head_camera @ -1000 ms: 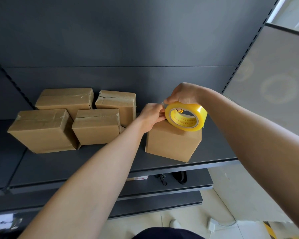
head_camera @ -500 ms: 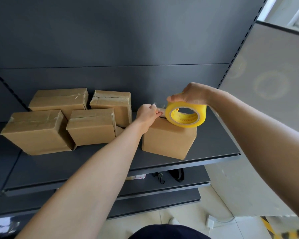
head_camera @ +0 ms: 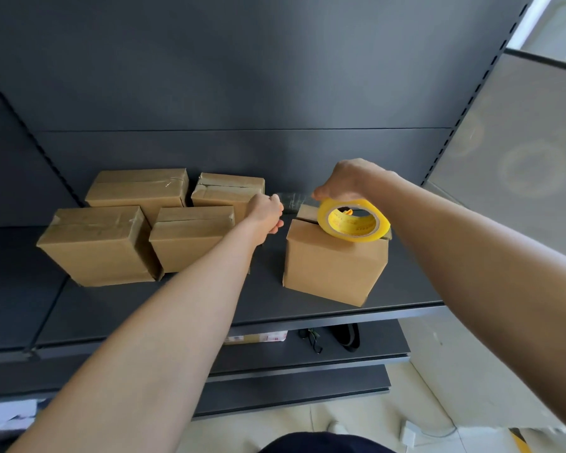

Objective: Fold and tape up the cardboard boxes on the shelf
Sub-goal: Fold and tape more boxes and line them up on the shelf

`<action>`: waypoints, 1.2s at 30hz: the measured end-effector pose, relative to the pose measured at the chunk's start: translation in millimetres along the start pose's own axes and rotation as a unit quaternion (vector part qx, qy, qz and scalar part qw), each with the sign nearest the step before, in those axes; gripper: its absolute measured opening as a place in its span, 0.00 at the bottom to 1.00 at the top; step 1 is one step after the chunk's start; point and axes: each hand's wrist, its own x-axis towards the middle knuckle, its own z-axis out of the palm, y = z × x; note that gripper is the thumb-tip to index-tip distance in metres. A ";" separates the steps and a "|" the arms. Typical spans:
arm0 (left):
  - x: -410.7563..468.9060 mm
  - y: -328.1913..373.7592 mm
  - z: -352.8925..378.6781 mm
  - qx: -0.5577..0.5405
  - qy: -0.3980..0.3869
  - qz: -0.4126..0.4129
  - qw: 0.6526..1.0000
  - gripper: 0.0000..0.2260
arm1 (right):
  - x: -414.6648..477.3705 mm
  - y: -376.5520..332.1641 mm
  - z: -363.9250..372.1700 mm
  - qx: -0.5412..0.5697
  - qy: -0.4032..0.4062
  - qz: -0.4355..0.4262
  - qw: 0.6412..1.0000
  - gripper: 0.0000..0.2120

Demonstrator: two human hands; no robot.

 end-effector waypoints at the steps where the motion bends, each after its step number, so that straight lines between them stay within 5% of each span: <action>1: 0.7 -3.4 1.8 0.012 -0.010 -0.004 1.000 0.12 | 0.8 -1.1 0.2 -0.009 0.003 0.001 1.000 0.18; 28: 10.6 -37.3 18.7 0.101 -0.076 -0.001 0.992 0.19 | 8.3 -25.2 12.2 -0.073 0.042 -0.008 0.996 0.08; 36: 7.4 -56.4 15.9 0.182 -0.050 -0.050 0.981 0.07 | 6.4 -22.8 10.8 -0.067 0.044 -0.013 0.997 0.07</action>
